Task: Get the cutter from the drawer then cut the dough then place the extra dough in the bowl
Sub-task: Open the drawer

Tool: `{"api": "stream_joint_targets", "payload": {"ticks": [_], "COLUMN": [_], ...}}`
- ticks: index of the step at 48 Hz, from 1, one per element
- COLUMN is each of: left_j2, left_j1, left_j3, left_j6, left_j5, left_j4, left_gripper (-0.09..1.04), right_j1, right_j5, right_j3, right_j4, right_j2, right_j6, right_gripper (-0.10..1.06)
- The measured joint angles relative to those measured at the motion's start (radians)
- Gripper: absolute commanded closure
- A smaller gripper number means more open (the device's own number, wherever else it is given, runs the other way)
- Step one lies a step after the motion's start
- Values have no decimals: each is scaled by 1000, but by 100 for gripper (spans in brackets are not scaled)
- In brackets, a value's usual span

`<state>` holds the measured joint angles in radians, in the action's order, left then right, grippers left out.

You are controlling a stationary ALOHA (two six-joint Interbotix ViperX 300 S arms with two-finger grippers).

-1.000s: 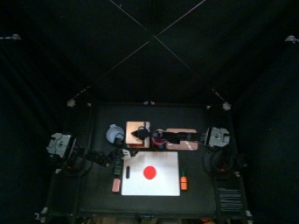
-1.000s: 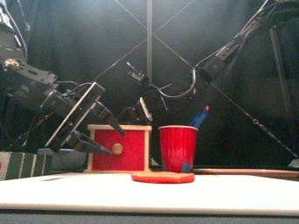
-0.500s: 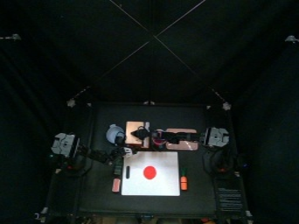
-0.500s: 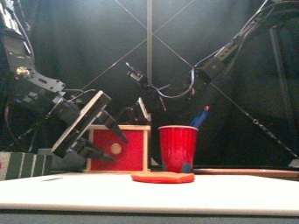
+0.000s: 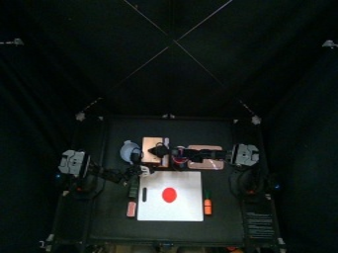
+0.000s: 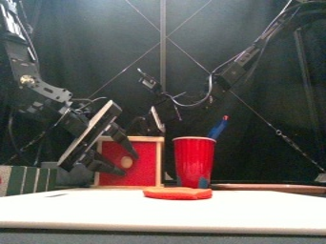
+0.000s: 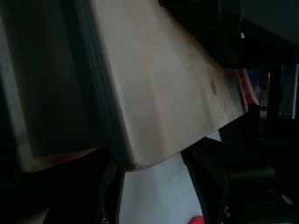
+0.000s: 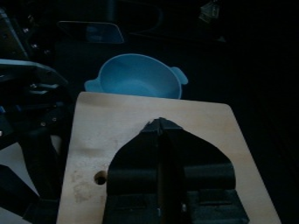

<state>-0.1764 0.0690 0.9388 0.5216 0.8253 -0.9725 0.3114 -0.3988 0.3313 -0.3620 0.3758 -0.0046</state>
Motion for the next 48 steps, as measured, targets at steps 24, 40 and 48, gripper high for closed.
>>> {"api": "stream_joint_targets", "payload": {"ticks": [24,40,48], "left_j2": [5,54,61], "left_j1": [0,23,37], "left_j3": [-9,14,20], "left_j6": [-34,-34,-34], "left_j5": [-55,-147,-153], "left_j4": [2,12,12], "left_gripper": [37,38,39], "right_j1": [0,2,3], "right_j5": [0,0,0], "right_j3": [3,3,2], "right_j4": [3,3,3], "right_j2": [-2,0,0], "right_j6": [0,0,-2], "right_gripper": [100,100,100]}}
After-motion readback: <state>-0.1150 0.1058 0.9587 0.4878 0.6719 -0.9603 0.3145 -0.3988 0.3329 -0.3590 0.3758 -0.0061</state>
